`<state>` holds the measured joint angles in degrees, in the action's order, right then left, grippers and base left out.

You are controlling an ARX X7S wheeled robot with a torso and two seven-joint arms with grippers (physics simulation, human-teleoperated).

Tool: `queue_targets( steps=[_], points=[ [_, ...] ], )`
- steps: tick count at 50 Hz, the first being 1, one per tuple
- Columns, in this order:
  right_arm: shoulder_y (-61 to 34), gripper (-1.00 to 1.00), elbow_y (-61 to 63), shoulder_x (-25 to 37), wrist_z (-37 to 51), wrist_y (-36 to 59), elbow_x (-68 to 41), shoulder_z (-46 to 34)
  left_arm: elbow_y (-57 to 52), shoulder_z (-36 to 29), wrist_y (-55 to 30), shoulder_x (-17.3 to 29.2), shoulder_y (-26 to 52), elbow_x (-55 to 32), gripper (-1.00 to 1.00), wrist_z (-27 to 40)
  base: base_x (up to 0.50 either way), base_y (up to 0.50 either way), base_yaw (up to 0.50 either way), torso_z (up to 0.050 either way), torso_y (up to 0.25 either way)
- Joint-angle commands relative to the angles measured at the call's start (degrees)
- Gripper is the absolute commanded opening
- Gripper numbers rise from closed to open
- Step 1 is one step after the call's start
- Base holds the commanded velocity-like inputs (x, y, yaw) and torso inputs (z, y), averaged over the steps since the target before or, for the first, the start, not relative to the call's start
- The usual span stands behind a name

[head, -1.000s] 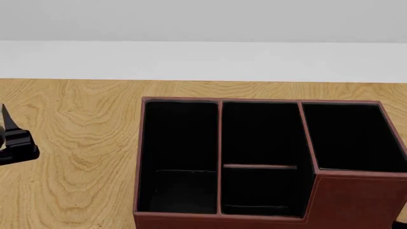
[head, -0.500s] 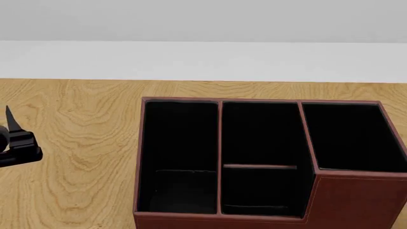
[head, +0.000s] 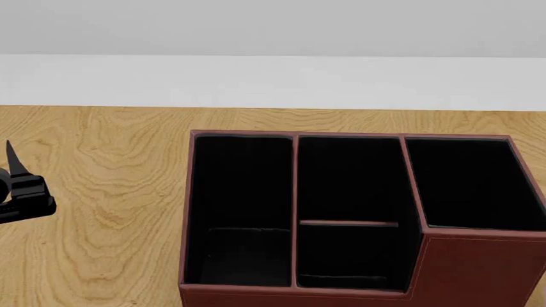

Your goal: Pick up the white mug and place it to the right of the caddy.

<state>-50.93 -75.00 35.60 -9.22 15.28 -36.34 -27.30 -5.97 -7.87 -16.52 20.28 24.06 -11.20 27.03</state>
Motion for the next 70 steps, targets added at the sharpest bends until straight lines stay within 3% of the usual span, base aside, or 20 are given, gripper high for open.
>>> queue_targets(
  steps=[1, 25, 49, 50, 70],
  points=[
    [0.86, -1.0, 0.06, -0.83, -1.36, 0.53, 8.49, 7.63, 0.59, -0.06, 0.59, 0.04, 0.06, 0.04, 1.0, 0.11, 0.0, 0.0, 0.0, 0.0, 0.0],
    [3.85, -1.0, 0.04, -2.26, -3.29, 1.42, 25.14, 25.62, 4.74, -1.25, 3.37, -0.72, 0.65, 0.65, 1.0, -0.15, 0.0, 0.0, 0.0, 0.0, 0.0],
    [5.55, -1.0, 0.03, -3.74, -3.95, 2.79, 34.04, 34.19, 4.76, -1.51, 3.35, -0.46, 0.27, 0.62, 1.0, 0.23, 0.0, 0.0, 0.0, 0.0, 0.0],
    [5.53, 1.0, 0.03, -3.76, -4.13, 2.6, 34.24, 34.28, 4.81, -1.55, 3.39, -0.45, 0.28, 0.66, 1.0, 0.24, 0.0, 0.0, 0.0, 0.0, 0.0],
    [5.79, 1.0, 0.04, -3.31, -4.96, 1.38, 35.54, 36.0, 3.18, -1.68, 2.37, -0.22, 0.18, 0.1, 1.0, 0.45, 0.0, 0.0, 0.0, 0.0, 0.0]
  ],
)
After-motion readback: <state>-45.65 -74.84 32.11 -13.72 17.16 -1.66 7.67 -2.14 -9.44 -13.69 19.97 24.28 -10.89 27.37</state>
